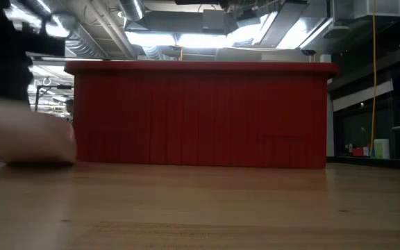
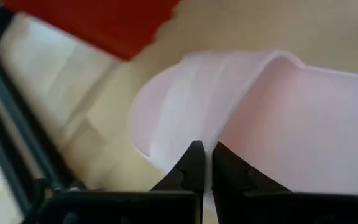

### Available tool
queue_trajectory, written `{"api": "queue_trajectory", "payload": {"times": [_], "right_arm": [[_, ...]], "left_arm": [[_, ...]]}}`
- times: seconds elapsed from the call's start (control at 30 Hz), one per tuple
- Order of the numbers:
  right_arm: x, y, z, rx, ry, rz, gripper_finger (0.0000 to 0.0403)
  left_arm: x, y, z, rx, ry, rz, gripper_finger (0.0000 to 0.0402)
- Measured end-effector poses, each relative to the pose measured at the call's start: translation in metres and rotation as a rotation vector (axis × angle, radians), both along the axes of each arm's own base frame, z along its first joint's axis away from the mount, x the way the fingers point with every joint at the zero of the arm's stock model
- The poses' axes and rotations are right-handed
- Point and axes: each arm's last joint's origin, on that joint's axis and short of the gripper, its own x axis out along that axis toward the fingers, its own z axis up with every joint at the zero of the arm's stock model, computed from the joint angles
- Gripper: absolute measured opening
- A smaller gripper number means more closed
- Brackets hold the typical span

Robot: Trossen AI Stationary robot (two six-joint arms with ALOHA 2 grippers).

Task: Pick and place slides into bin
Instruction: Put the pink slide into the red bin

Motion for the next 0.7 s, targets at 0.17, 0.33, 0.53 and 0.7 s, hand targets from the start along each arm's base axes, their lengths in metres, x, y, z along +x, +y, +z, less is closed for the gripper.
{"api": "queue_trajectory", "payload": {"times": [0.17, 0.33, 0.53, 0.7], "right_arm": [[0.000, 0.000, 0.000, -0.021, 0.004, 0.008, 0.0005], [-0.005, 0.004, 0.007, -0.023, -0.014, 0.022, 0.0005], [-0.016, 0.016, 0.021, -0.019, -0.058, 0.059, 0.0005], [-0.022, 0.030, 0.038, -0.030, -0.094, 0.105, 0.0005]], "left_arm": [[0.007, -0.021, 0.022, -0.057, -0.081, -0.062, 0.0004], [0.016, -0.031, 0.042, -0.042, -0.195, -0.088, 0.0004], [0.028, -0.031, 0.064, 0.050, -0.289, -0.150, 0.0004], [0.040, -0.032, 0.090, 0.133, -0.337, -0.235, 0.0004]]}}
